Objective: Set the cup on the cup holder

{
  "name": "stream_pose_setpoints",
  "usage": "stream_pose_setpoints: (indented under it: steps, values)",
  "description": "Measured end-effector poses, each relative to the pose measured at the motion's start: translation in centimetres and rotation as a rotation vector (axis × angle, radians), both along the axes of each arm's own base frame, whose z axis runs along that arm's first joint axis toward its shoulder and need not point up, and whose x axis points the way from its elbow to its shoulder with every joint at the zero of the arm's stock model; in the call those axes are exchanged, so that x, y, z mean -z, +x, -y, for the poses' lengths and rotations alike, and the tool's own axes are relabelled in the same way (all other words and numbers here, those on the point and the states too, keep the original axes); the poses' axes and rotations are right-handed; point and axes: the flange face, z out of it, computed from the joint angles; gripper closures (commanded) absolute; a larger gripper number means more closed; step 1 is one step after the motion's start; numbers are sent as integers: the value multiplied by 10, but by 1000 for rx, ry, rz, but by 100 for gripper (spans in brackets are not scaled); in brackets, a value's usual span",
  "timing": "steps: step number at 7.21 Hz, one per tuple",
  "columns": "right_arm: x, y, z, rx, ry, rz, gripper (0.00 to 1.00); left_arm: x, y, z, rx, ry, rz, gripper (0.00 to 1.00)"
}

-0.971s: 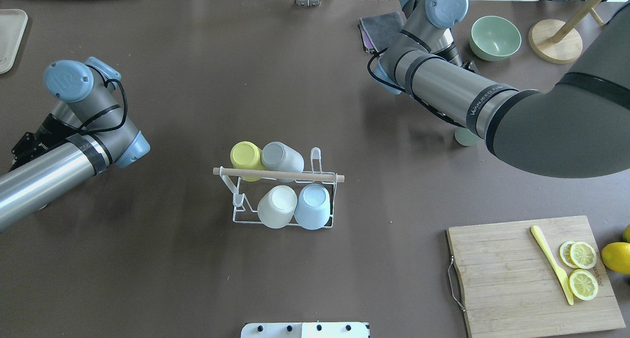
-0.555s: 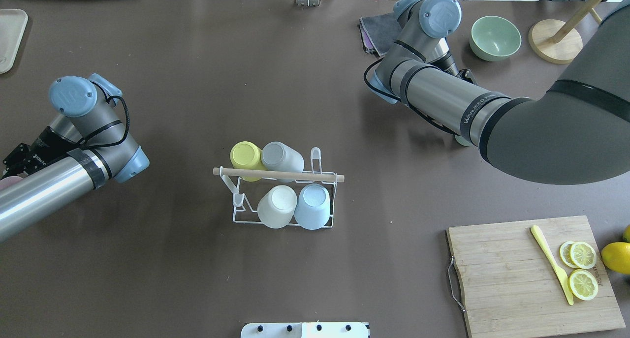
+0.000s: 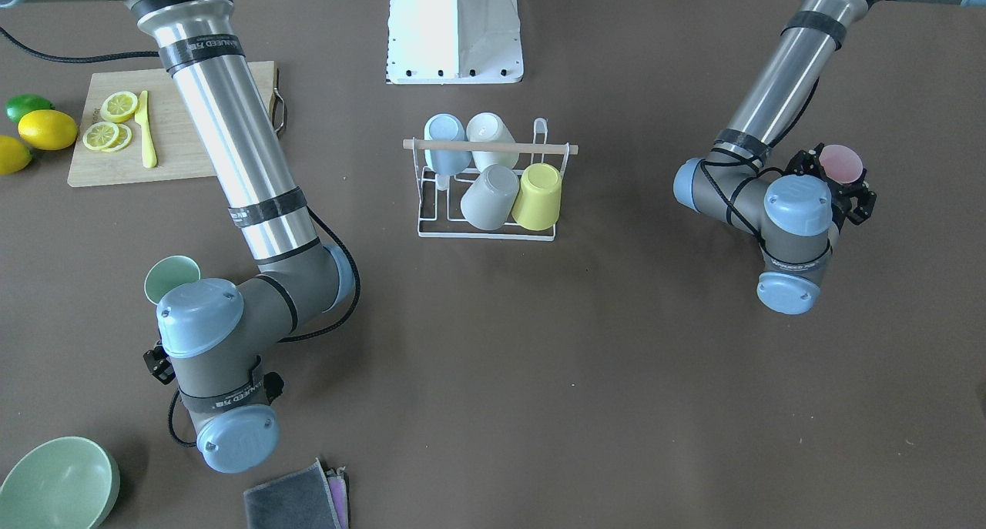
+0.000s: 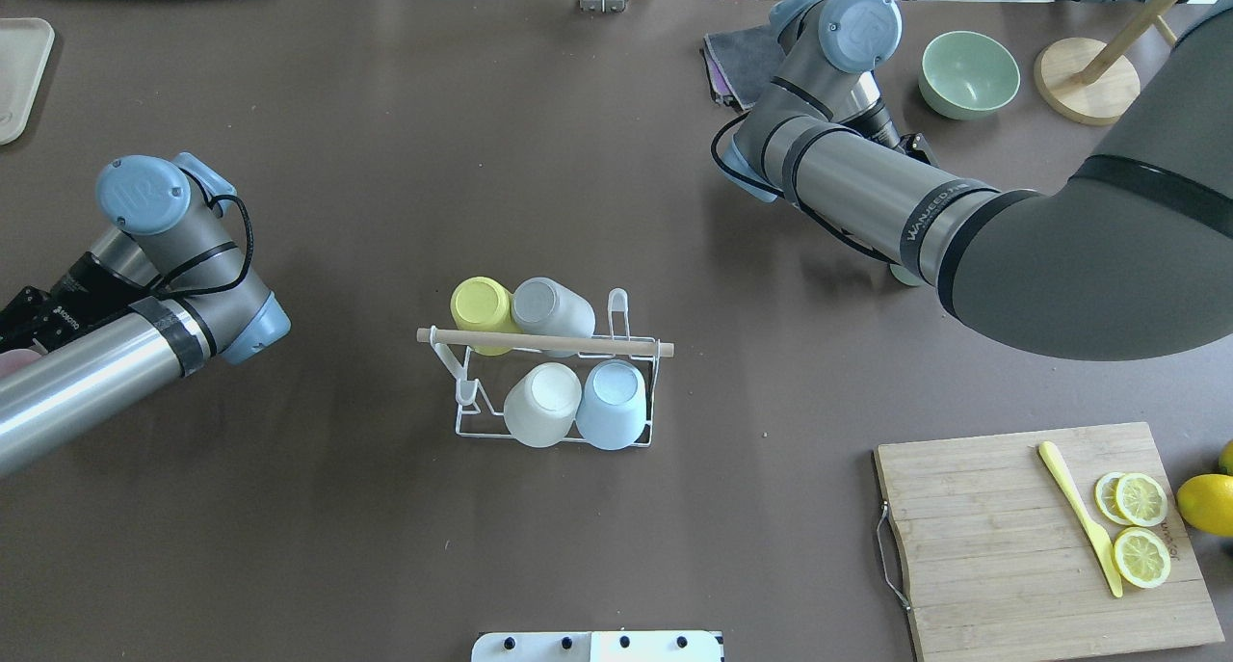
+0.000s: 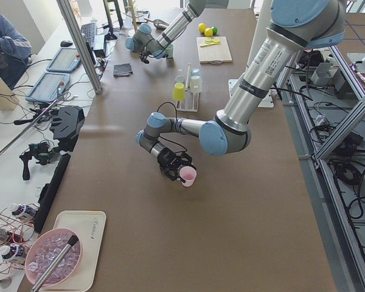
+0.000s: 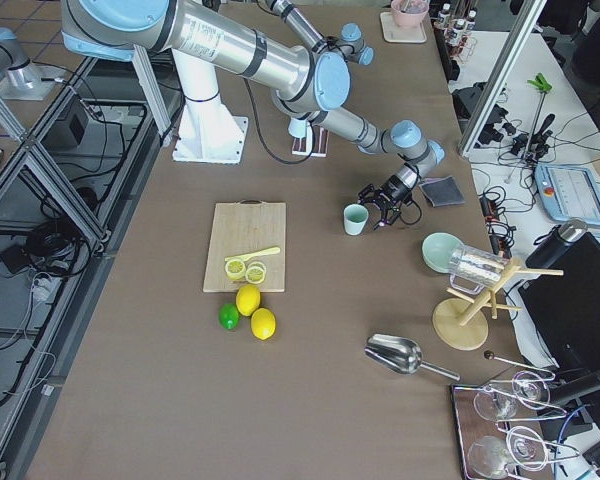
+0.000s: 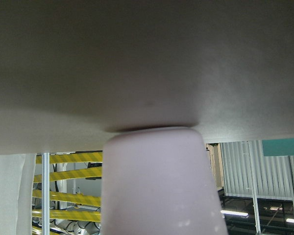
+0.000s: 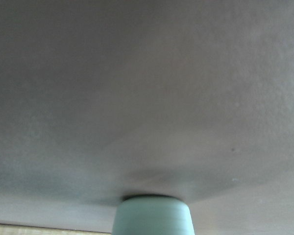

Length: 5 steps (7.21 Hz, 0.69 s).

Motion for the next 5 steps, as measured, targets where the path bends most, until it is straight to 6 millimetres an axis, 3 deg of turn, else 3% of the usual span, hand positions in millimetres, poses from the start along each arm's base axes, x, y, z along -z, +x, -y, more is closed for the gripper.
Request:
stream_pose_setpoints:
  steps: [5]
  values:
    - [11,6,5,0,-7,-3,0,43,-21,21,50,48,1,45]
